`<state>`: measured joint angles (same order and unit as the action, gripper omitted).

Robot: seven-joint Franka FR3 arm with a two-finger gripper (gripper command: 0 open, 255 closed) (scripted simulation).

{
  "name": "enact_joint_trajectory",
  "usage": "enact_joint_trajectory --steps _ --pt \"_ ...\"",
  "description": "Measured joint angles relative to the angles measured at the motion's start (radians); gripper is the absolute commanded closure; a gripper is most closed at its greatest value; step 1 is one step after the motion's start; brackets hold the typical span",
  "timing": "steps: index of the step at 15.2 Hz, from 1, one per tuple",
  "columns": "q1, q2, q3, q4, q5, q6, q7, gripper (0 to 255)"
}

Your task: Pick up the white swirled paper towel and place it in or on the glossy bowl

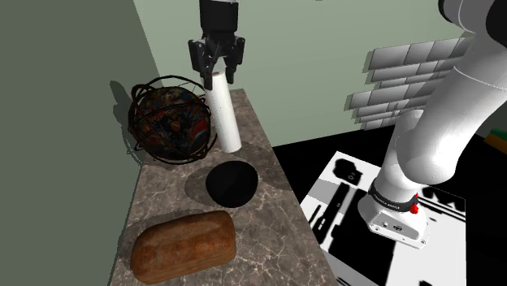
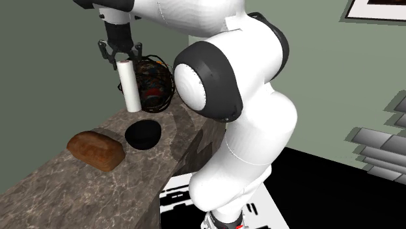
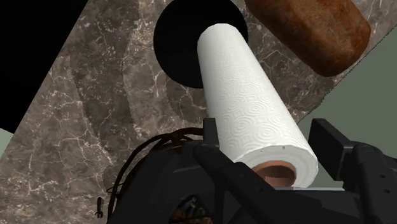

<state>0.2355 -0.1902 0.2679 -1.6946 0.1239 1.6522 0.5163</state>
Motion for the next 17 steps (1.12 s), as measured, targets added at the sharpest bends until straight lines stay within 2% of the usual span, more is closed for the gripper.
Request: enact_joint_trajectory --steps 17 --pt "0.008 -0.045 0.008 -0.273 0.018 0.228 -0.017 255"
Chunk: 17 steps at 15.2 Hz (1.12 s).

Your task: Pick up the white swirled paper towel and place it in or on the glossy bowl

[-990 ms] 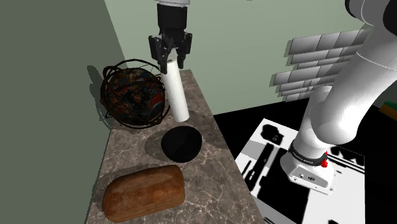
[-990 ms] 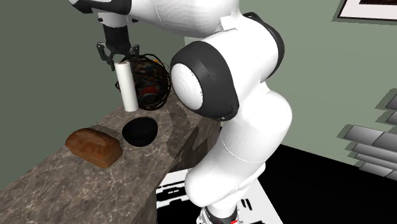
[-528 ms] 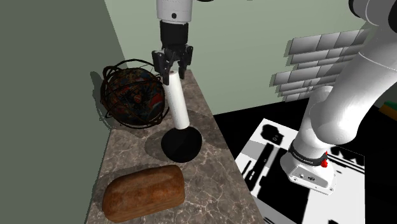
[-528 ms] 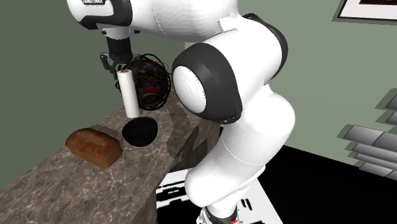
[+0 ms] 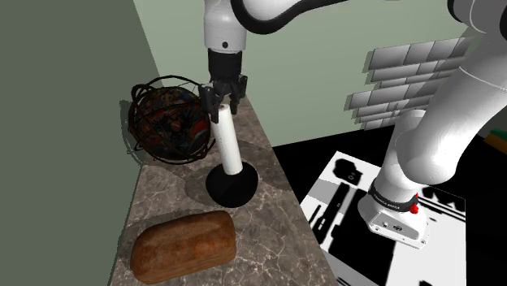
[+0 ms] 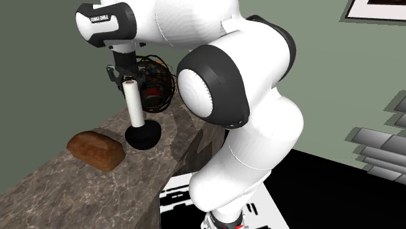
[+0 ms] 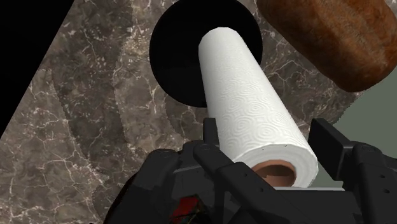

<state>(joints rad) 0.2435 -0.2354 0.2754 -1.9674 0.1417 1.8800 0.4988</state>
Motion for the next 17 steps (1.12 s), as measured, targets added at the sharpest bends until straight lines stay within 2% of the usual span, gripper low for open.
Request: enact_joint_trajectory --steps 11,17 --pt "0.003 0.006 0.006 -0.145 0.007 0.151 -0.014 255" --pt "0.004 0.008 0.007 -0.16 0.008 0.168 -0.014 255"
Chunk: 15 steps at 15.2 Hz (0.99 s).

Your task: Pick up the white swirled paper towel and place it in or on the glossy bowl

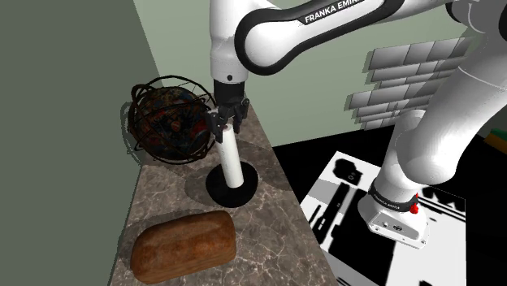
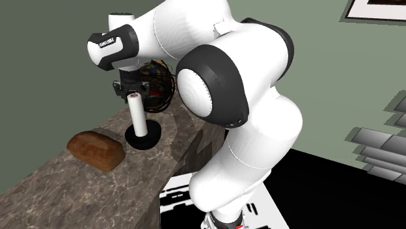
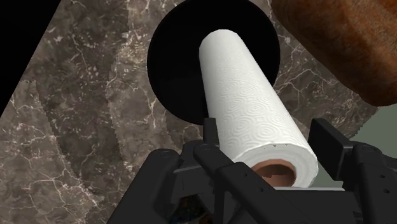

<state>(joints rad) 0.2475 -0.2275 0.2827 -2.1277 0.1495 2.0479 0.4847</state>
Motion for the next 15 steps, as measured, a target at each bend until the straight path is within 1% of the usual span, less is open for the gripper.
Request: enact_joint_trajectory --steps 1,2,8,12,15 --pt "0.0 0.0 0.0 0.0 0.0 0.0 0.0 255" --pt "0.0 0.0 0.0 0.0 0.0 0.0 0.0 0" --pt "0.0 0.0 0.0 0.0 0.0 0.0 0.0 0" --pt "-0.002 -0.024 -0.007 0.07 0.001 -0.092 0.003 0" --pt "-0.005 -0.032 -0.014 0.09 0.001 -0.122 -0.003 0"
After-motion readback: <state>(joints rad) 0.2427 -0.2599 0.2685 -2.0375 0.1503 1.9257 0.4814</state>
